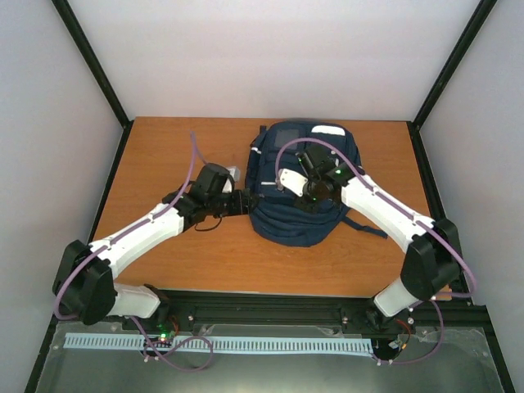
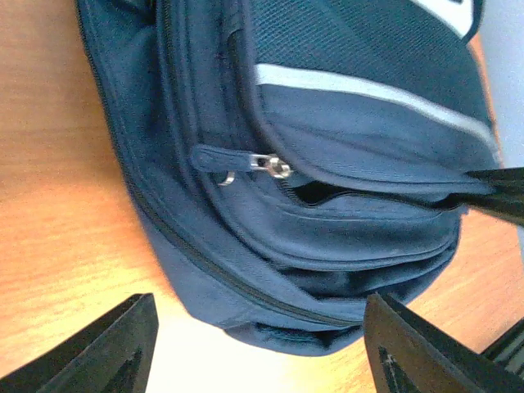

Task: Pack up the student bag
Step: Zip the student bag at the center of the board.

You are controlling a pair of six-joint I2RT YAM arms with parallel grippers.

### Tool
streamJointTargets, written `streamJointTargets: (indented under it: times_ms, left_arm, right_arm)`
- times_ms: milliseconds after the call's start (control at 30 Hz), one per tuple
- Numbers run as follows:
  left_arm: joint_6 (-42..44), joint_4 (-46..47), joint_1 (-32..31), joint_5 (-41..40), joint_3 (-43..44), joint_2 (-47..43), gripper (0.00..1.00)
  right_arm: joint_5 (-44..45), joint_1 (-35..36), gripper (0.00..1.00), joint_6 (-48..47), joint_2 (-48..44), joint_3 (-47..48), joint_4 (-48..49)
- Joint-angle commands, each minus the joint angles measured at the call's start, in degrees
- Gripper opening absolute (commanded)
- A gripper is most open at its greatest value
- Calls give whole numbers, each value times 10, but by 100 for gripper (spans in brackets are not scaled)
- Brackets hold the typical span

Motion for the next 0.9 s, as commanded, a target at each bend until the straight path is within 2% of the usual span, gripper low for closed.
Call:
streamJointTargets:
  times_ms: [0,100,133,167,233,267,333,467,567,700,867]
  left_arm:
    - [59,5,0,34,-18,9,68]
    - [86,52,0,51,-43,0,65]
    - [94,67,0,51,-50,-4,65]
    - [103,85,0,55,-60,-6,65]
    - [110,116,0,55,-75,-7,65]
    - [116,130,0,59,-80,-6,65]
    - [131,155,0,74,-84,0,66]
    - [158,176,0,55,-90,2,67]
    - [186,183,0,44,-90,1,66]
    - [245,154,0,13,-65,20,62]
    - [292,117,0,26,-28,43,61]
  right_arm:
    - [-5,3,3,-33,-65,-30,-33]
    - [-35,3,3,-48,-94,-47,-38]
    - [-39,3,6,-45,-99,-56,-28]
    - [-48,3,16,-41,-102,-65,-16]
    - [-77,3,44,-31,-99,-77,0]
    - [-97,3,52,-29,-94,-76,-1]
    - [-141,3,58,-30,-87,-69,-8]
    - [-197,3,60,-6,-82,-40,1]
    - [-225,2,56,26,-60,-36,22]
    - [-227,-5,50,44,-39,-78,80]
    - [-214,-36,47,74,-49,-133,138]
